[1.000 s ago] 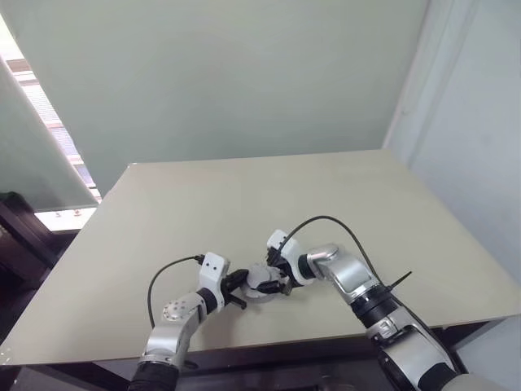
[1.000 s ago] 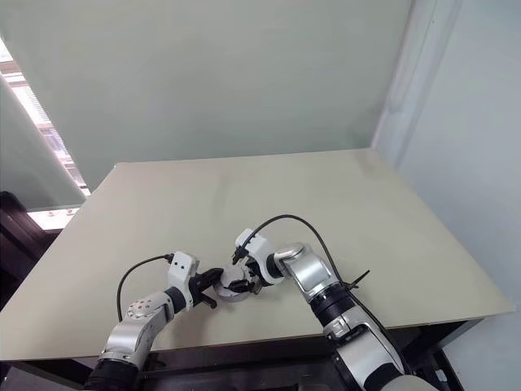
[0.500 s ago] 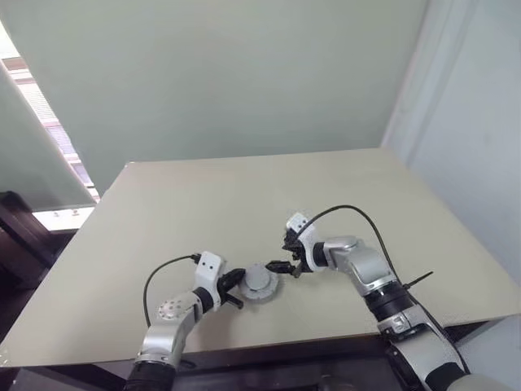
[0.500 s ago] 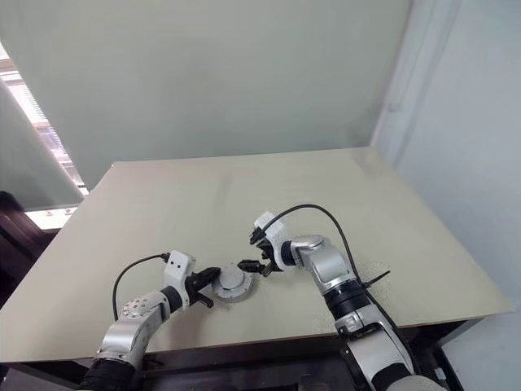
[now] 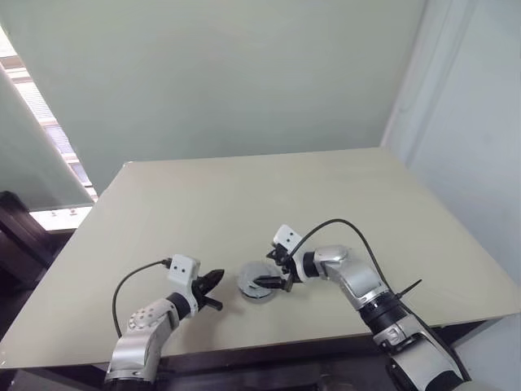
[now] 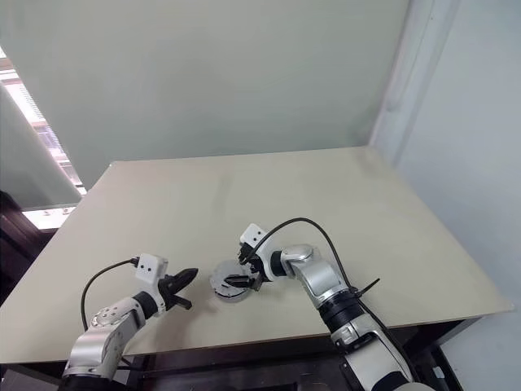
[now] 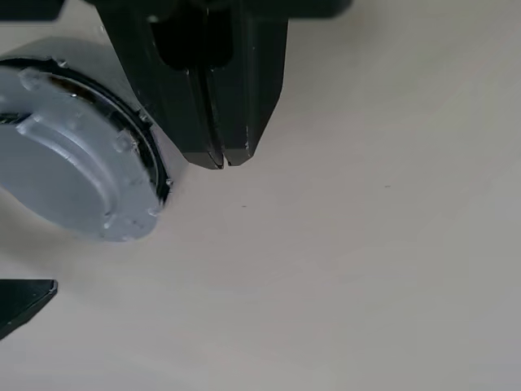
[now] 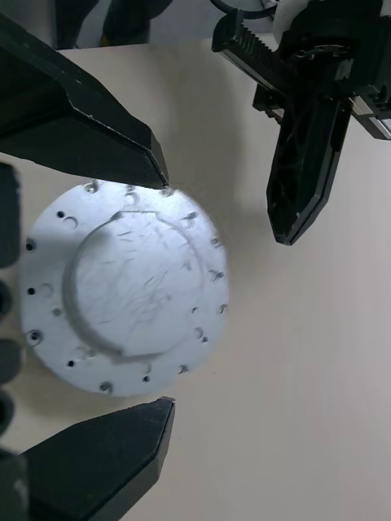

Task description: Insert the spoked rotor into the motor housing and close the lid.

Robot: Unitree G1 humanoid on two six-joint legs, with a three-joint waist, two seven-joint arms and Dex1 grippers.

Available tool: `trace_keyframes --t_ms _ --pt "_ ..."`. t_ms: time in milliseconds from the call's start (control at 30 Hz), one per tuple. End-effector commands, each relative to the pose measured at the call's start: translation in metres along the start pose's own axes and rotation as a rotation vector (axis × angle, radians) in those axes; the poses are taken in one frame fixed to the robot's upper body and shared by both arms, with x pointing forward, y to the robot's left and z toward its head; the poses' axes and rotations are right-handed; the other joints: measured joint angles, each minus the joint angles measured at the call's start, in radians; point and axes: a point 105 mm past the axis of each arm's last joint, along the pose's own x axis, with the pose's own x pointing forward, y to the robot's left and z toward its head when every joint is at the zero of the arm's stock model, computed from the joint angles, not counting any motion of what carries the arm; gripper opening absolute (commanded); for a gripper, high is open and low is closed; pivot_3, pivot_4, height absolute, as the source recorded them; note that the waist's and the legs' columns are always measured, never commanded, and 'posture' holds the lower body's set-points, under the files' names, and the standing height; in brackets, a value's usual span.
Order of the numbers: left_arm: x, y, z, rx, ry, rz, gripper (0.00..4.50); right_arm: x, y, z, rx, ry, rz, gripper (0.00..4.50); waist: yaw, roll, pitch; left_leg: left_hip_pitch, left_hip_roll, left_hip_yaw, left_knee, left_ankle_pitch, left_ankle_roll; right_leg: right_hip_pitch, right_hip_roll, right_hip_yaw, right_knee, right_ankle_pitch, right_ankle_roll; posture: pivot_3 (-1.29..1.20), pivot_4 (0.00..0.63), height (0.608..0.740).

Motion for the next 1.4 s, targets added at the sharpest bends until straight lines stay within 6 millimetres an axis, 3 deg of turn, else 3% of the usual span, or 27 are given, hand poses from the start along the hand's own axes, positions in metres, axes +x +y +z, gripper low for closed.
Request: trace_keyframes --t_ms 33,567,1400 --pt "-0.004 0.002 0.019 0.021 -0.058 0.006 0.00 0.000 0.000 0.011 -0.030 -0.054 0.004 4.48 0.000 -0.001 0.000 0.000 0.000 0.000 0.000 0.000 0.000 0.000 0.000 0.000 0.000 0.000 0.000 0.00 0.000 0.740" --pt "-0.008 -0.008 0.018 0.004 -0.048 -0.022 0.00 0.019 0.002 -0.012 -0.061 -0.004 0.023 4.48 0.000 -0.002 0.002 0.000 0.000 0.000 -0.001 0.000 0.000 0.000 0.000 0.000 0.000 0.000 0.000 0.00 0.000 0.740" --pt "-0.007 -0.012 0.015 0.009 -0.031 -0.031 0.00 0.030 0.008 -0.022 -0.151 0.078 -0.001 4.48 -0.001 -0.002 0.002 0.001 0.000 0.000 -0.001 0.000 0.000 0.000 0.000 0.000 0.000 0.000 0.000 0.00 0.000 0.740"
